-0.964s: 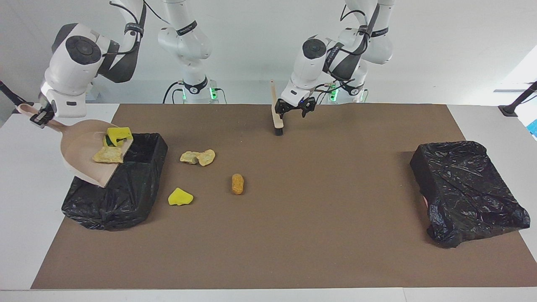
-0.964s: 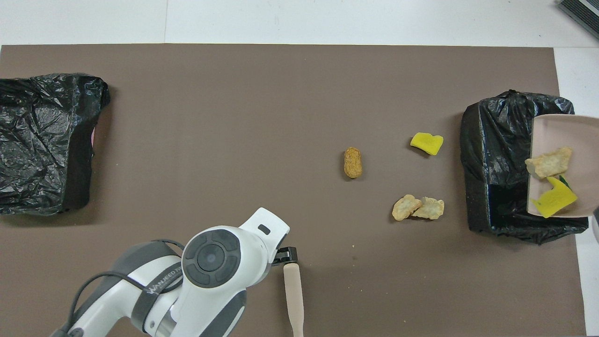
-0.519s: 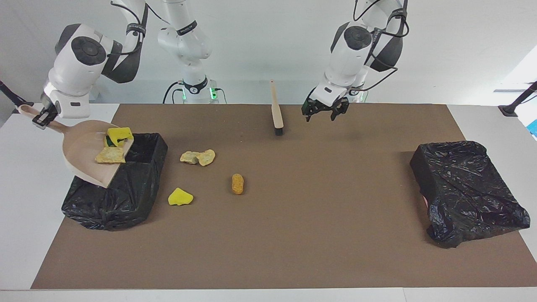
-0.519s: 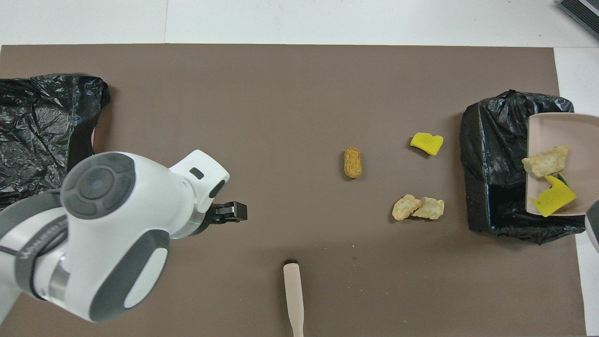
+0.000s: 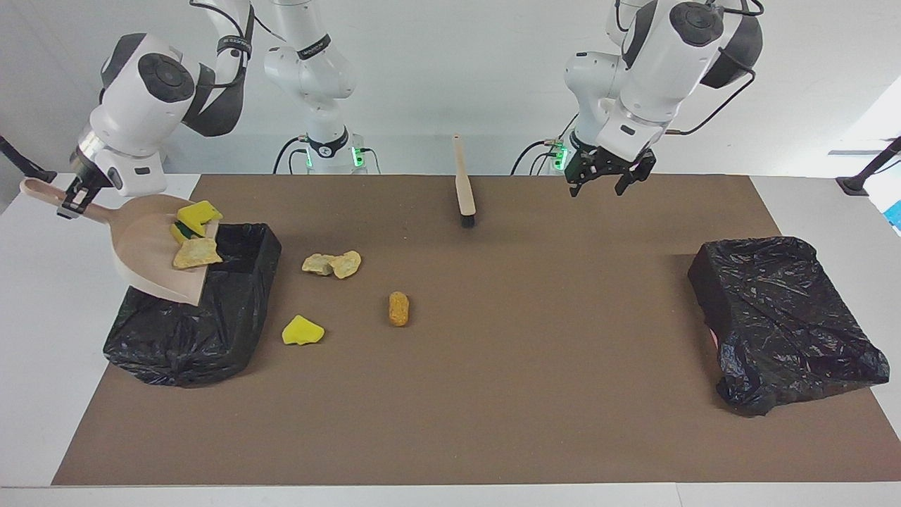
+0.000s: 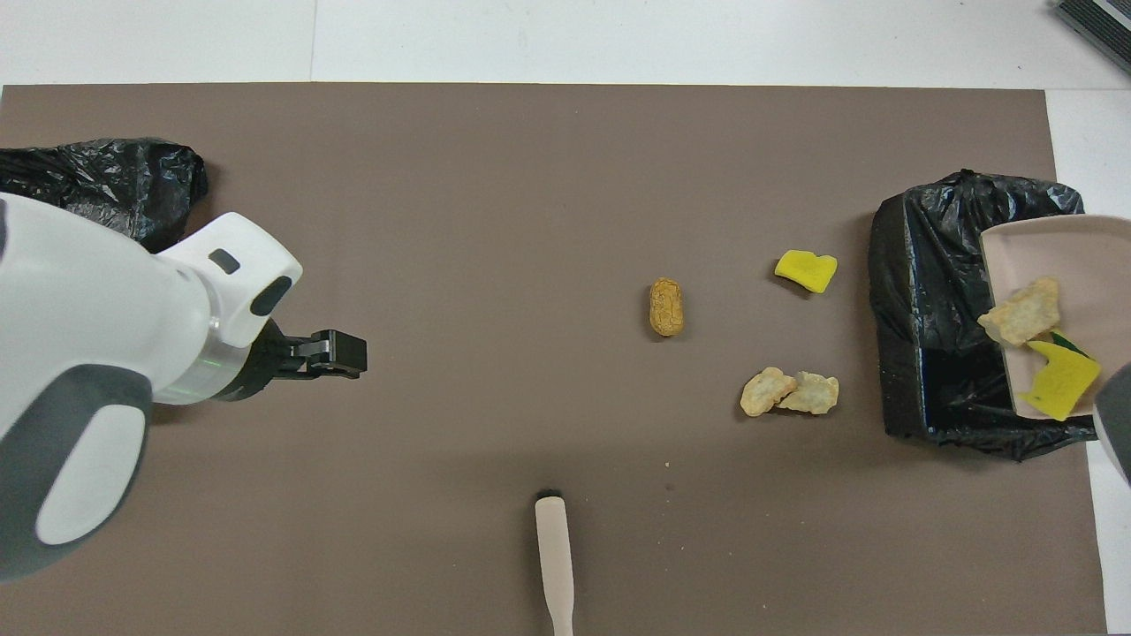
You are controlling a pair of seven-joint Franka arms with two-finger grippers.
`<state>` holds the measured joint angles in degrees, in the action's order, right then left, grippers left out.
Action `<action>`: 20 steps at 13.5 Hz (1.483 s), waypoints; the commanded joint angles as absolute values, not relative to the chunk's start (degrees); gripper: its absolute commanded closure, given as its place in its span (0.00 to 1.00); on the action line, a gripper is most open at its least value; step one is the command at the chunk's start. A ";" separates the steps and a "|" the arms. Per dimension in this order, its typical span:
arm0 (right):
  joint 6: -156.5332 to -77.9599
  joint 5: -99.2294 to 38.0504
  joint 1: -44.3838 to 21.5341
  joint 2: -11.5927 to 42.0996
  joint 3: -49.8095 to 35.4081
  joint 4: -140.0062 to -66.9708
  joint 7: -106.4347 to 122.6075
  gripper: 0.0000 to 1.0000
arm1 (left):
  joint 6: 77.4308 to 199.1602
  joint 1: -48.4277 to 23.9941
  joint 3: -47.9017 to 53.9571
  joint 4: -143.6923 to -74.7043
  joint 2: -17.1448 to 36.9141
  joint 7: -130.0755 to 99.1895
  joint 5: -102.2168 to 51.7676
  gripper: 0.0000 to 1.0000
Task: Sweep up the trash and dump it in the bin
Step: 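Tilt the dustpan over the bag while the left gripper withdraws, then shake the tilted dustpan with the right gripper to empty it into the bag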
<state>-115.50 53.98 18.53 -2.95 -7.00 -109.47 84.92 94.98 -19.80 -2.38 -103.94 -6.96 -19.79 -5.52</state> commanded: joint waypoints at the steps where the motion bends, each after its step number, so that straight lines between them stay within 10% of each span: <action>1: -117.50 56.77 18.72 -2.02 -7.12 -107.93 86.31 1.00 | 90.62 -19.07 -4.83 -98.98 -6.76 -14.79 -2.74 0.00; 20: -122.87 62.86 17.58 -1.41 -6.95 -105.64 97.02 1.00 | 82.00 -11.43 -6.42 -84.37 -1.41 -7.12 -2.99 0.00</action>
<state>-122.29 64.55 16.68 -2.72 -7.10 -107.08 92.81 83.48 -12.75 -7.43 -85.76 -1.78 -7.94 -3.13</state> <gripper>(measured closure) 0.687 0.000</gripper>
